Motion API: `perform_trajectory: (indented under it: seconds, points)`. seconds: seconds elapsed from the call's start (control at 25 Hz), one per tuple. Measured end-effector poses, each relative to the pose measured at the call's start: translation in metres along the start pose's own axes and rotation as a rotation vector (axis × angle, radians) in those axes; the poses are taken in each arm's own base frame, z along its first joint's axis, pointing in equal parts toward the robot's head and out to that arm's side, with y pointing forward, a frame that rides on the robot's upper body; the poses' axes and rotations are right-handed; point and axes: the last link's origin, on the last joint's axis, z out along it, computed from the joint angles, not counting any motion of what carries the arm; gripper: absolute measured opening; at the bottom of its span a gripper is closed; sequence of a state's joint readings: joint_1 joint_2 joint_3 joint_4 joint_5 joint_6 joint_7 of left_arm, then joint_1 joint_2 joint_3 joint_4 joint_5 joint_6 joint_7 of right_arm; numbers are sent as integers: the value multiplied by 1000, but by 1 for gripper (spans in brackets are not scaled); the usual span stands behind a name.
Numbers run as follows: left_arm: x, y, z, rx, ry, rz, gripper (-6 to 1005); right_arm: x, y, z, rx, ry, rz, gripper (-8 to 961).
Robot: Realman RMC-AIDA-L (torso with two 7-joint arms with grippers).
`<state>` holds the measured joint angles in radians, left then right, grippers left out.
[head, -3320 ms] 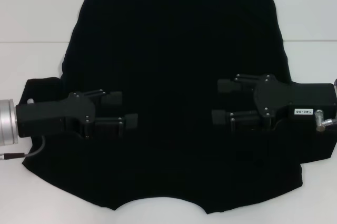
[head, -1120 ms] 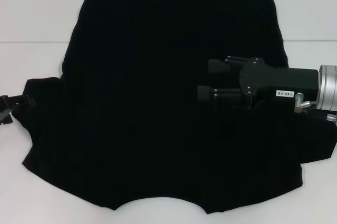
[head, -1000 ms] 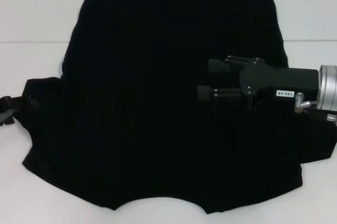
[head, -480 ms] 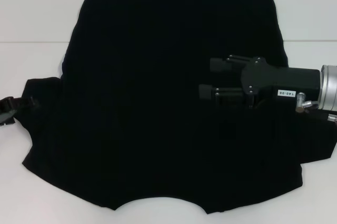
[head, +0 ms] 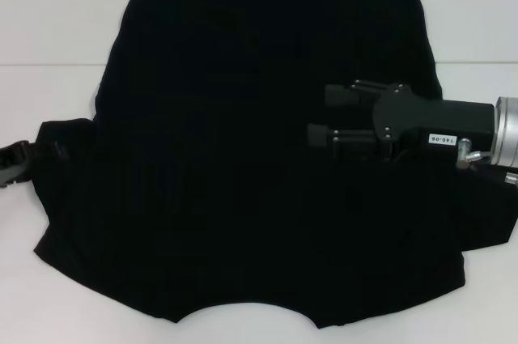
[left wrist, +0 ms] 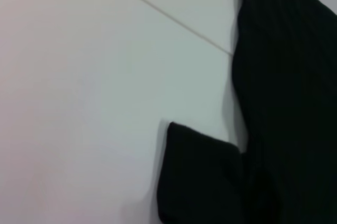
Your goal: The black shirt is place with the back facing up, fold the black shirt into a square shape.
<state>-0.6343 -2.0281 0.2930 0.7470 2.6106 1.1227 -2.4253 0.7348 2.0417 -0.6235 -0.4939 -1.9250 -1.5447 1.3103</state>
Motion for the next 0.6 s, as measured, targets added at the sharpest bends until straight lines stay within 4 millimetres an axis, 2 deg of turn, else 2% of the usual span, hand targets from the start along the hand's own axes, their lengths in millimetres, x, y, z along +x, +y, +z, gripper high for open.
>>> perform_trajectory:
  seconds: [0.52,0.6]
  points:
    - [6,1,2,29,15,35,905,0,-1,-1,6,-4,-1,881]
    - [6,1,4,48,17,58,870,0,-1,-1,7,-5,-2,881]
